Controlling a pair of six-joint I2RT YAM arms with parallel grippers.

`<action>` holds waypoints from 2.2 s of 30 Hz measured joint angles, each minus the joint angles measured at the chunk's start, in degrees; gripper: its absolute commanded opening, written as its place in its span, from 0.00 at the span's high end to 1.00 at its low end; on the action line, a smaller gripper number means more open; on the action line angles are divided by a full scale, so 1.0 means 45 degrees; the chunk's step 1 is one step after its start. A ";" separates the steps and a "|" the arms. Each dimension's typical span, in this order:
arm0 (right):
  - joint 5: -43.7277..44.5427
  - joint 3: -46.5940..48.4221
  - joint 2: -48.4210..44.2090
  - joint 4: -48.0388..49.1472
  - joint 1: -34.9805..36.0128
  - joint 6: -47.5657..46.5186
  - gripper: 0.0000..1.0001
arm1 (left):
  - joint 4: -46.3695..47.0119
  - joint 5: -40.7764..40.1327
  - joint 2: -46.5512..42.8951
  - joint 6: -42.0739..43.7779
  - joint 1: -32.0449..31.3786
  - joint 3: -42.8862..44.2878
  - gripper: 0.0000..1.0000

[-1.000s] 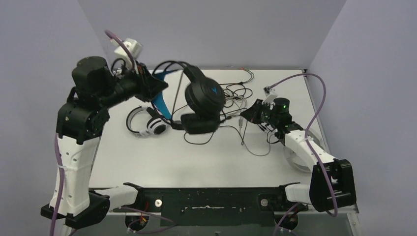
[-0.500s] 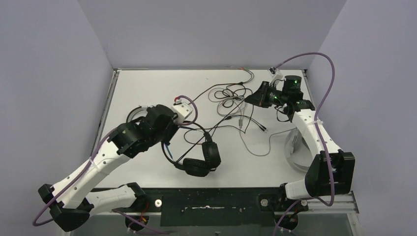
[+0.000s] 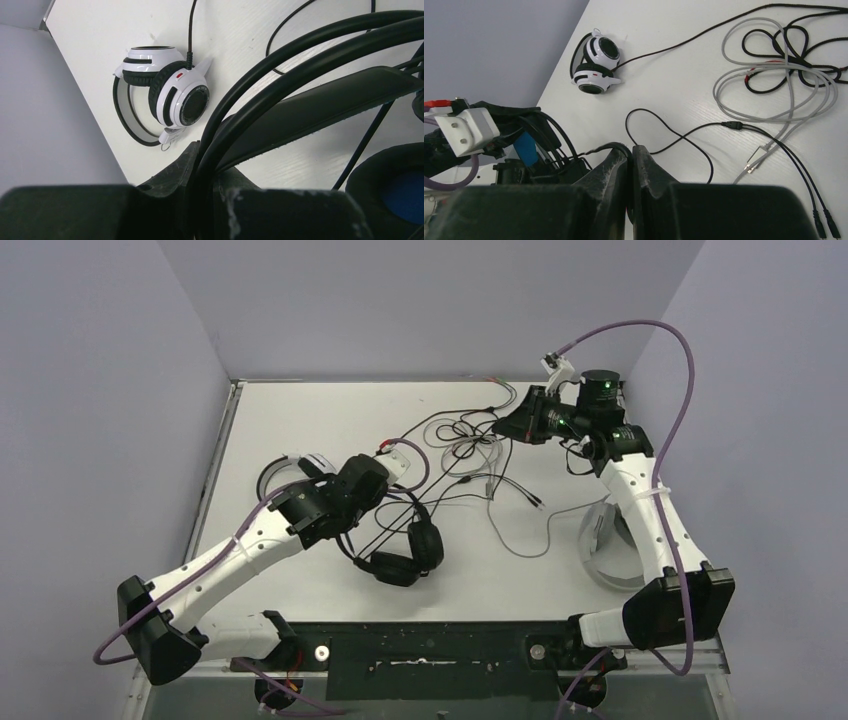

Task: Wrap the headphones
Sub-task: Wrap the headphones cable around the headphones.

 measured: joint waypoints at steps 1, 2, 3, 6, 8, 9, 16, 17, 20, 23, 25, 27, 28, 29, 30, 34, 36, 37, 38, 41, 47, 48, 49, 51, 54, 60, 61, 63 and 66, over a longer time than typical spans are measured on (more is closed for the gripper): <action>-0.0005 0.0073 -0.0034 -0.0015 0.0146 -0.0034 1.00 | 0.0000 0.0005 0.0000 0.0083 -0.0024 -0.0005 1.00; 0.0005 0.0160 -0.0073 -0.0044 0.0277 -0.0068 1.00 | 0.0000 0.0015 0.0000 0.0160 -0.0053 -0.0005 1.00; 0.0049 0.0219 -0.0117 -0.0078 0.0359 -0.0078 1.00 | 0.0010 0.0015 -0.0005 0.0243 -0.0092 -0.0010 1.00; 0.0209 0.0457 -0.0126 -0.0403 0.0413 -0.0083 1.00 | 0.0262 0.0049 -0.0083 0.0423 -0.0170 -0.0155 1.00; 0.0233 0.0636 -0.0126 -0.0685 0.0413 -0.0078 1.00 | 0.0282 -0.0107 -0.0097 0.0379 -0.0233 -0.0170 1.00; 0.0233 0.0699 -0.0136 -0.0753 0.0413 -0.0078 1.00 | 0.0282 -0.0253 -0.0087 0.0311 -0.0248 -0.0170 1.00; 0.0180 0.1200 -0.0695 -0.1875 0.0947 -0.0073 1.00 | 0.0209 -0.1836 0.1161 -0.1093 0.0515 0.0291 1.00; 0.0175 0.1331 -0.0806 -0.2001 0.1209 -0.0068 1.00 | 0.0151 -0.1870 0.1389 -0.1360 0.0729 0.0442 1.00; 0.0185 0.1428 -0.1239 -0.2123 0.2093 0.0112 1.00 | -0.0126 -0.1982 0.2025 -0.2278 0.1365 0.1127 1.00; 0.0194 0.1107 -0.1841 -0.1520 0.2788 0.0777 1.00 | -0.0520 -0.2113 0.2370 -0.2895 0.1554 0.2040 1.00; 0.0253 0.0738 -0.2268 -0.0947 0.3279 0.1282 1.00 | -0.0821 -0.2225 0.2637 -0.3196 0.1608 0.2759 1.00; 0.0563 0.0374 -0.2652 -0.0311 0.3895 0.1817 1.00 | -0.1054 -0.2414 0.3050 -0.3463 0.1705 0.3623 1.00; 0.0797 0.0175 -0.2812 0.0039 0.4337 0.2064 1.00 | -0.1161 -0.2487 0.3303 -0.3609 0.1768 0.4114 1.00; 0.1054 -0.0015 -0.2919 0.0335 0.4813 0.2259 1.00 | -0.1248 -0.2526 0.3565 -0.3750 0.1836 0.4605 1.00; 0.1365 -0.0209 -0.3002 0.0622 0.5328 0.2429 1.00 | -0.1307 -0.2531 0.3818 -0.3905 0.1909 0.5081 1.00; 0.2929 -0.0806 -0.3031 0.1277 0.7169 0.2710 1.00 | -0.1365 -0.2477 0.4444 -0.4357 0.2079 0.6387 1.00; 0.3929 -0.1083 -0.3031 0.1433 0.8058 0.2686 1.00 | -0.1389 -0.2477 0.4648 -0.4512 0.2113 0.6931 1.00; 0.4318 -0.1190 -0.3031 0.1511 0.8432 0.2657 1.00 | -0.1438 -0.2458 0.4765 -0.4566 0.2123 0.7223 1.00; 0.4881 -0.1321 -0.3031 0.1613 0.8884 0.2599 1.00 | -0.1491 -0.2433 0.4886 -0.4605 0.2132 0.7519 1.00; 0.6329 -0.1938 -0.3021 0.2147 1.0059 0.2331 1.00 | -0.1705 -0.2123 0.5085 -0.4711 0.2142 0.8267 1.00; 0.8718 -0.3570 -0.2905 0.3657 1.1390 0.1447 1.00 | -0.2069 -0.1467 0.5008 -0.5037 0.2166 0.8952 1.00; 0.9102 -0.3866 -0.2837 0.3954 1.1594 0.1258 0.99 | -0.2234 -0.1336 0.4959 -0.5115 0.2166 0.8952 1.00; 0.9442 -0.4148 -0.2730 0.4240 1.1764 0.1059 0.99 | -0.2356 -0.1248 0.4915 -0.5173 0.2166 0.8952 1.00; 1.0049 -0.4736 -0.2516 0.4920 1.2055 0.0690 0.97 | -0.2657 -0.1015 0.4789 -0.5294 0.2181 0.8932 1.00; 1.0962 -0.5620 -0.2346 0.6062 1.2444 0.0238 0.95 | -0.3011 -0.0573 0.4415 -0.5547 0.2210 0.8845 1.00; 1.2580 -0.6824 -0.2234 0.8505 1.2964 -0.0204 0.92 | -0.3449 0.0034 0.3366 -0.6067 0.2404 0.8709 1.00; 1.2735 -0.6834 -0.2142 0.8830 1.3007 -0.0238 0.91 | -0.3453 0.0068 0.3177 -0.6188 0.2438 0.8655 1.00; 1.2900 -0.6834 -0.1967 0.9413 1.3085 -0.0277 0.88 | -0.3410 0.0117 0.2812 -0.6421 0.2516 0.8480 1.00; 1.2949 -0.6897 -0.1719 1.0040 1.3289 -0.0311 0.82 | -0.3235 0.0500 0.2331 -0.6951 0.2778 0.8116 1.00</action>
